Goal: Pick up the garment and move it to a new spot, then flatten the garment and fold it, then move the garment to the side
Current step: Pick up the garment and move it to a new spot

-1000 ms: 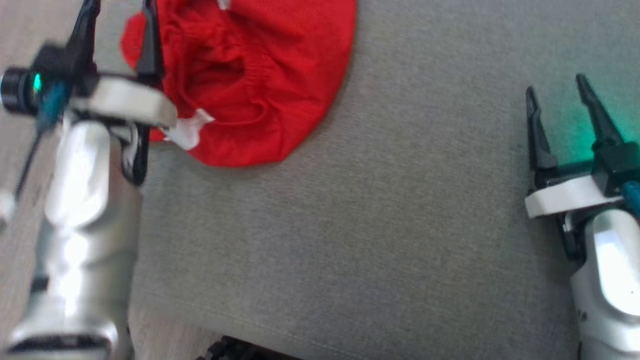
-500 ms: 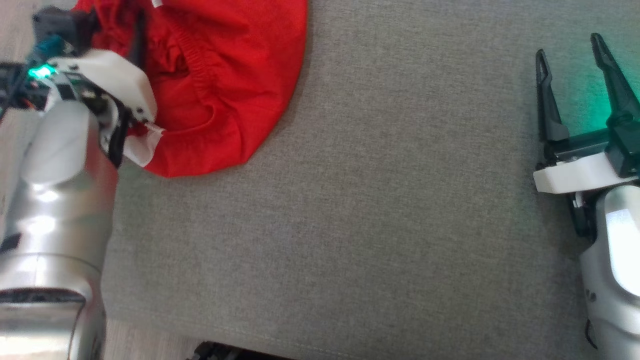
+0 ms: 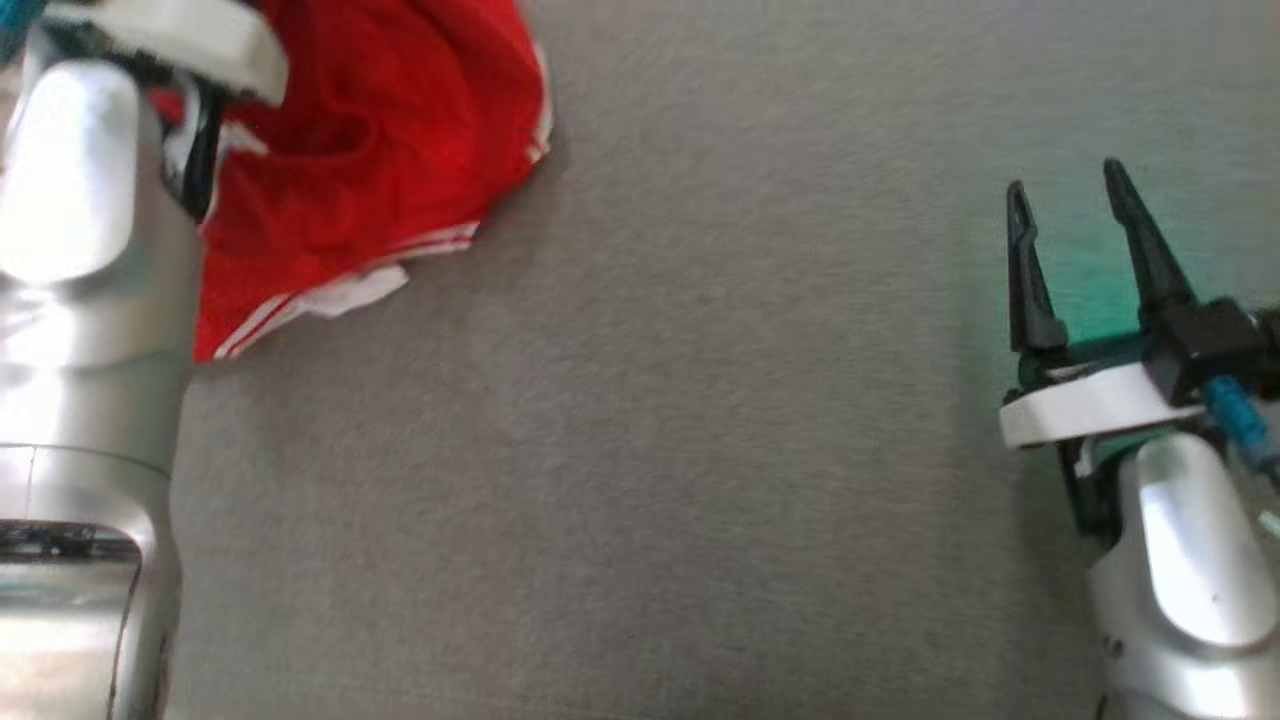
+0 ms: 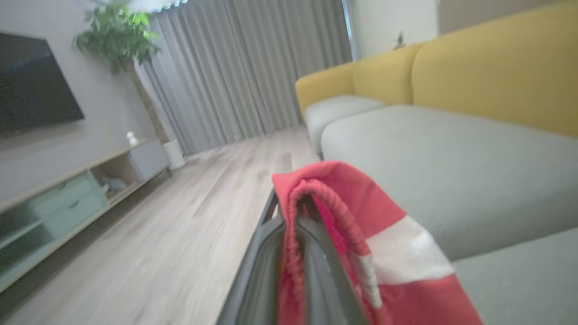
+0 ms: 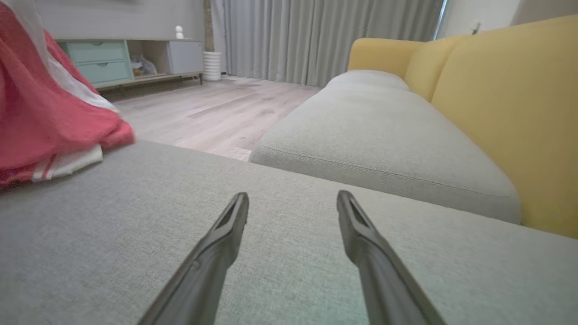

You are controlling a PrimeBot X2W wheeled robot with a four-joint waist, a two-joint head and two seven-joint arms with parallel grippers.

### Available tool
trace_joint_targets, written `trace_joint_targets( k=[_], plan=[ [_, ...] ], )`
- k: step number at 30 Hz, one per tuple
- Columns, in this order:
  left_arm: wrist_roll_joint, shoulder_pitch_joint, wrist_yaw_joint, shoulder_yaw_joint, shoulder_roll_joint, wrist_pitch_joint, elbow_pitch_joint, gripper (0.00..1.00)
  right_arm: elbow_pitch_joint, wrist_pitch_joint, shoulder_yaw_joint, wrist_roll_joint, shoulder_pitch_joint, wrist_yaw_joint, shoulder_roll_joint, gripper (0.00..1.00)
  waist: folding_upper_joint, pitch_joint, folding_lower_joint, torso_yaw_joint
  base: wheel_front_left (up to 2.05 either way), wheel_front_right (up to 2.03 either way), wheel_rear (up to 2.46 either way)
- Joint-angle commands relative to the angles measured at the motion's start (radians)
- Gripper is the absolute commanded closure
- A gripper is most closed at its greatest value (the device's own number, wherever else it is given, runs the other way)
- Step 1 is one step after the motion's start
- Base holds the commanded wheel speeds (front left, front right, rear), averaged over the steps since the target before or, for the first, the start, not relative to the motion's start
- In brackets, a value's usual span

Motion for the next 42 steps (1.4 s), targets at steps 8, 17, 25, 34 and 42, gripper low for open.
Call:
trace_joint_targets(
  k=[8, 17, 25, 34, 42],
  plan=[
    [-0.228, -0.078, -0.006, -0.225, 0.086, 0.121, -0.311, 1.0, -0.016, 0.001, 0.075, 0.074, 0.044, 0.007, 0.042, 0.0, 0.0, -0.191, 0.0001, -0.295, 0.0, 0.0, 0.0],
    [-0.358, -0.104, -0.006, -0.343, 0.112, 0.201, -0.441, 1.0, -0.043, 0.001, 0.15, 0.201, 0.066, 0.007, 0.044, 0.0, 0.0, -0.232, 0.0001, -0.552, 0.0, 0.0, 0.0],
    [-0.401, 0.01, -0.006, -0.489, 0.095, 0.173, -0.391, 1.0, -0.074, 0.001, 0.182, 0.25, 0.067, 0.007, 0.045, 0.0, 0.0, -0.183, 0.0001, -0.652, 0.0, 0.0, 0.0],
    [-0.468, 0.285, 0.012, -0.648, 0.043, 0.009, -0.146, 0.0, -0.06, 0.001, 0.208, 0.283, 0.082, 0.007, 0.045, 0.0, 0.0, -0.14, 0.0001, -0.618, 0.0, 0.0, 0.0],
    [-0.406, 0.52, 0.155, -0.448, -0.036, -0.032, -0.293, 0.0, -0.023, 0.001, 0.166, 0.261, 0.101, 0.007, 0.045, 0.0, 0.0, -0.176, 0.0001, -0.435, 0.0, 0.0, 0.0]
  ],
)
